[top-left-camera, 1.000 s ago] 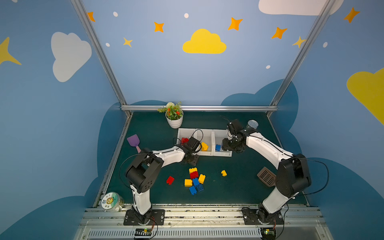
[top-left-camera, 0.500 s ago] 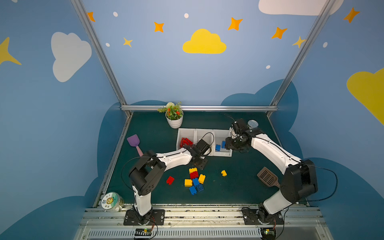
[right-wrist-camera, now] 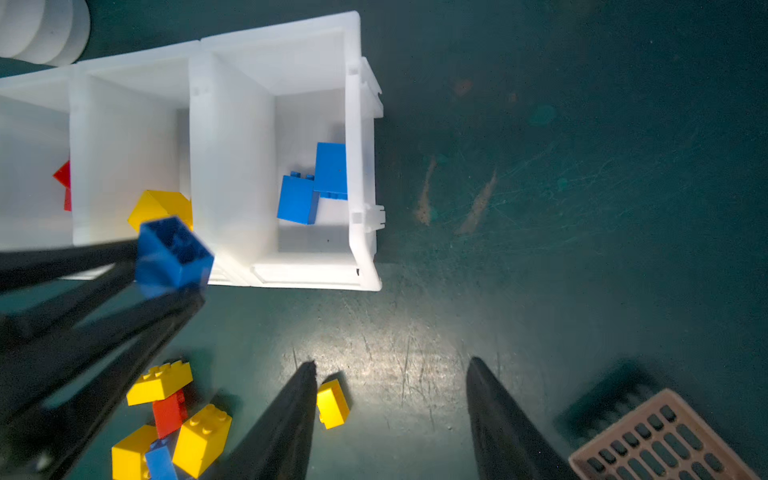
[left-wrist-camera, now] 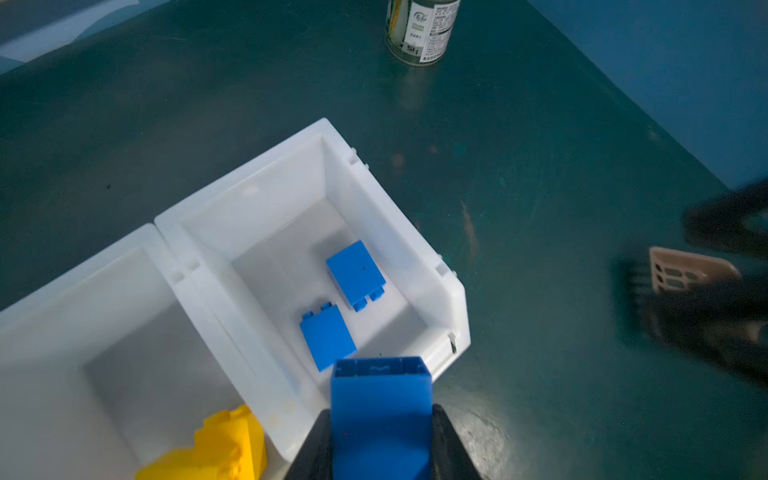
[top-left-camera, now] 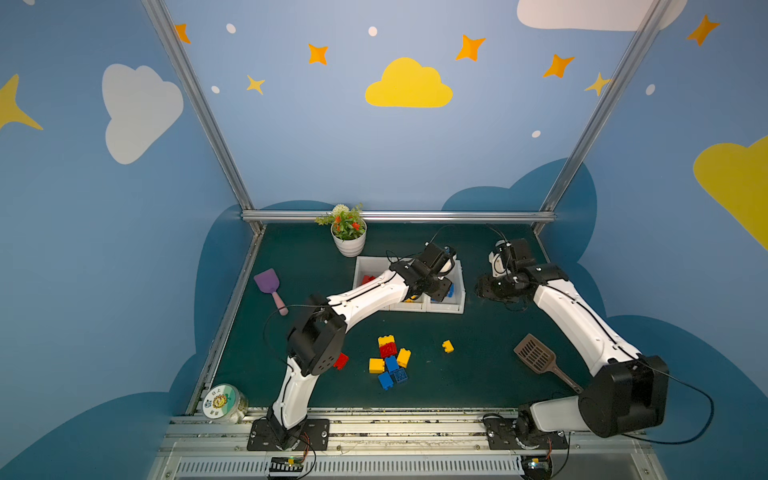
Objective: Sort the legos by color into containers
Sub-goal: 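Carry the blue brick into the can-side compartment and release it with the left gripper, then grasp the small yellow brick on the table with the right gripper while the left withdraws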
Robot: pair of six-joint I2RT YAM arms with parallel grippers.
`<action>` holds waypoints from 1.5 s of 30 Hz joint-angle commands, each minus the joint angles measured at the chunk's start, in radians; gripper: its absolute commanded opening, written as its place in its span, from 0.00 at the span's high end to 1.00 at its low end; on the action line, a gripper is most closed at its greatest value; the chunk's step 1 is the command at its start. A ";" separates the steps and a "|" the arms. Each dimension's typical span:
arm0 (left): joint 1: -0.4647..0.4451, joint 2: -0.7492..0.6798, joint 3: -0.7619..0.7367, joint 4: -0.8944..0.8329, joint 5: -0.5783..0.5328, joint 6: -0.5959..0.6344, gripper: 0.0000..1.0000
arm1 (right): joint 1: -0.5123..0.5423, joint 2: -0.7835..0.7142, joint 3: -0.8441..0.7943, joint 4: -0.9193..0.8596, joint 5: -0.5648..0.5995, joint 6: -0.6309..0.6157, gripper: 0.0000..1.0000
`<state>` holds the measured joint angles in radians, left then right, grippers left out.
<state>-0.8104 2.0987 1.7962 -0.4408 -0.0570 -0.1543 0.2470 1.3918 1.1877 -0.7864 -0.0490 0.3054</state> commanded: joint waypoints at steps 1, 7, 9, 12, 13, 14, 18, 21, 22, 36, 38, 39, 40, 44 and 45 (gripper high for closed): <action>0.026 0.071 0.081 -0.070 -0.014 0.025 0.66 | -0.015 -0.045 -0.024 -0.029 -0.026 -0.015 0.42; 0.053 0.129 0.148 -0.069 0.009 0.010 0.57 | -0.028 -0.059 -0.042 -0.031 -0.036 -0.011 0.42; 0.057 0.132 0.152 -0.062 0.024 0.006 0.49 | -0.029 -0.058 -0.041 -0.033 -0.041 -0.010 0.42; 0.057 0.132 0.152 -0.058 0.039 0.004 0.42 | -0.031 -0.051 -0.036 -0.031 -0.044 -0.008 0.42; 0.057 0.130 0.152 -0.059 0.039 0.001 0.42 | -0.031 -0.049 -0.034 -0.031 -0.046 -0.009 0.42; 0.057 0.127 0.151 -0.059 0.039 -0.003 0.40 | -0.031 -0.046 -0.033 -0.031 -0.049 -0.007 0.42; 0.062 0.116 0.143 -0.060 0.037 -0.013 0.38 | -0.031 -0.038 -0.025 -0.030 -0.058 -0.005 0.42; 0.065 0.102 0.131 -0.051 0.036 -0.017 0.37 | -0.031 -0.030 -0.022 -0.028 -0.065 -0.003 0.42; 0.066 0.096 0.124 -0.049 0.039 -0.017 0.37 | -0.029 -0.027 -0.022 -0.028 -0.069 -0.003 0.42; 0.111 -0.086 -0.037 -0.005 -0.017 -0.025 0.35 | 0.080 0.073 -0.082 -0.045 -0.094 0.038 0.43; 0.131 -0.145 -0.104 0.025 -0.017 -0.038 0.35 | 0.122 0.097 -0.091 -0.046 -0.087 0.054 0.43; 0.144 -0.174 -0.144 0.041 -0.019 -0.047 0.35 | 0.144 0.108 -0.096 -0.045 -0.084 0.062 0.43; 0.152 -0.202 -0.173 0.052 -0.021 -0.050 0.35 | 0.163 0.118 -0.101 -0.042 -0.083 0.069 0.43; 0.200 -0.314 -0.309 0.079 -0.040 -0.079 0.34 | 0.232 0.160 -0.109 -0.027 -0.083 0.093 0.45; 0.213 -0.342 -0.346 0.085 -0.046 -0.088 0.34 | 0.249 0.171 -0.109 -0.027 -0.083 0.097 0.45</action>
<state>-0.6239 1.8126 1.5158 -0.3859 -0.0799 -0.2096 0.4641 1.5414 1.0855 -0.8082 -0.1364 0.3714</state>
